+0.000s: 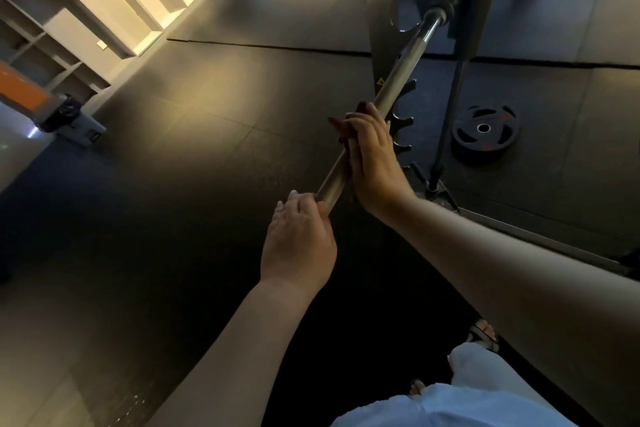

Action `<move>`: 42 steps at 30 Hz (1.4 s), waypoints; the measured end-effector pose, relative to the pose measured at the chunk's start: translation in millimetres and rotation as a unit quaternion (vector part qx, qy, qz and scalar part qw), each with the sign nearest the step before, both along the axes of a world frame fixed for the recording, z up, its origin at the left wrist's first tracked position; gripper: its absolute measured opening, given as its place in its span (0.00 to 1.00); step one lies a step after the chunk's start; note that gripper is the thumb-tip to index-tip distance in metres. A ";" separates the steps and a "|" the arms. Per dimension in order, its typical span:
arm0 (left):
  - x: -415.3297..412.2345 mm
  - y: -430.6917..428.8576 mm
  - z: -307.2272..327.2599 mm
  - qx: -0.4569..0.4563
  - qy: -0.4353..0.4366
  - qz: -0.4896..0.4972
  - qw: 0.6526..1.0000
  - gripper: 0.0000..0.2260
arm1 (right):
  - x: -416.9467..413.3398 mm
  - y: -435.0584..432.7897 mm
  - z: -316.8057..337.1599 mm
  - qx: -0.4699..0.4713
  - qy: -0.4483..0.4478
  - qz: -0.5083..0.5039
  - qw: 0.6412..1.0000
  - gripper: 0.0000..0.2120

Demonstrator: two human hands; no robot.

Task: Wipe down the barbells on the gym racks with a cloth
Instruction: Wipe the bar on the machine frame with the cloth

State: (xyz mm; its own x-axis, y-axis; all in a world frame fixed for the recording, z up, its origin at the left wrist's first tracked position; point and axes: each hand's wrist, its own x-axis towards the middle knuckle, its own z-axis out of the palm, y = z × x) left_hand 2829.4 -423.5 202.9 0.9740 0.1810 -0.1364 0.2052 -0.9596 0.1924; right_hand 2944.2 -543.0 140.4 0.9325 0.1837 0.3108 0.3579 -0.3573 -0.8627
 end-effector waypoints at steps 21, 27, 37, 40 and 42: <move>6.5 -3.6 -2.6 0.035 0.009 -0.007 0.999 0.18 | -45.0 -0.8 -23.8 -0.076 -0.078 0.107 0.988 0.27; 4.7 -6.5 -1.5 0.050 -0.009 -0.001 0.999 0.19 | -13.5 -12.3 -6.7 -0.120 -0.097 0.097 0.983 0.22; 4.8 -8.0 0.9 0.042 -0.002 0.004 0.999 0.19 | 6.0 -30.5 9.4 -0.183 -0.101 0.119 0.971 0.19; 4.2 -9.9 3.5 0.040 -0.004 0.010 0.999 0.19 | -1.1 -18.2 13.3 -0.156 -0.069 0.085 0.982 0.20; 4.6 -11.3 3.1 0.046 -0.006 0.012 0.999 0.20 | -12.0 -14.6 8.6 -0.175 -0.122 0.129 0.968 0.23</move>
State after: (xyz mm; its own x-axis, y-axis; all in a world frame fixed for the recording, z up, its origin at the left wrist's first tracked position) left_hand 2834.0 -434.8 206.0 0.9705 0.2158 -0.1072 0.2270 -0.9681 0.1062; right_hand 2932.3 -557.6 149.0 0.7481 0.5342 0.3936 0.6525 -0.4844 -0.5828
